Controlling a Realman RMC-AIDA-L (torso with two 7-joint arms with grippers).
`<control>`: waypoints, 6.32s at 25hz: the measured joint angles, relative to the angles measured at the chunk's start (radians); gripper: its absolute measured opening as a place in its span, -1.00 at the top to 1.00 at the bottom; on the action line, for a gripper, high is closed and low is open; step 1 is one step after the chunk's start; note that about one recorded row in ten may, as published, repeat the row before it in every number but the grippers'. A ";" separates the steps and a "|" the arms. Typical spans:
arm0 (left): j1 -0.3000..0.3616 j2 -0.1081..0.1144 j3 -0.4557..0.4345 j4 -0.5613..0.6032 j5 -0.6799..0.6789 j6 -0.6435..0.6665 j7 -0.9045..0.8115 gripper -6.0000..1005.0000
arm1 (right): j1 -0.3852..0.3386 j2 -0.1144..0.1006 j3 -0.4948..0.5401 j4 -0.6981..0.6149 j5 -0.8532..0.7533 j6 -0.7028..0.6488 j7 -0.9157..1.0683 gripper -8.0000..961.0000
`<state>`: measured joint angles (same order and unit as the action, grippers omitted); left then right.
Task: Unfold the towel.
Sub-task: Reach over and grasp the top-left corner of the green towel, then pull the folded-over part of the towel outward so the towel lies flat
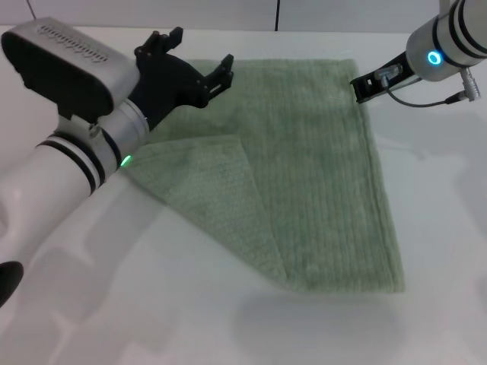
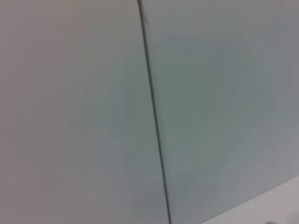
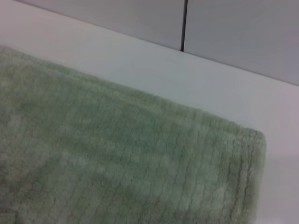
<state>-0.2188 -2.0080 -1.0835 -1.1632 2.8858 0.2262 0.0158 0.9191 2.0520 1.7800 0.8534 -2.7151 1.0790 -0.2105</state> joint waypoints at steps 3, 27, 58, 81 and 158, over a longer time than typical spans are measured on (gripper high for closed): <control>-0.003 -0.001 0.004 -0.036 0.000 -0.057 0.001 -0.68 | 0.002 0.000 -0.001 -0.008 -0.005 -0.004 -0.001 0.97; -0.181 -0.059 -0.018 -0.313 -0.022 -0.975 0.231 -0.68 | -0.001 -0.008 0.077 -0.101 -0.017 -0.107 -0.029 0.95; -0.273 -0.063 0.000 -0.158 -0.023 -0.942 0.227 -0.68 | 0.023 0.010 0.061 -0.293 0.043 -0.299 -0.098 0.92; -0.361 -0.066 -0.010 -0.023 -0.033 -0.929 0.206 -0.67 | 0.029 0.011 0.053 -0.297 0.063 -0.298 -0.106 0.91; -0.460 -0.066 0.051 0.057 0.000 -0.972 0.160 -0.57 | 0.030 0.010 0.053 -0.293 0.057 -0.301 -0.105 0.85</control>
<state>-0.6791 -2.0742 -1.0325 -1.1067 2.8856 -0.7461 0.1756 0.9495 2.0617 1.8331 0.5600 -2.6582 0.7783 -0.3160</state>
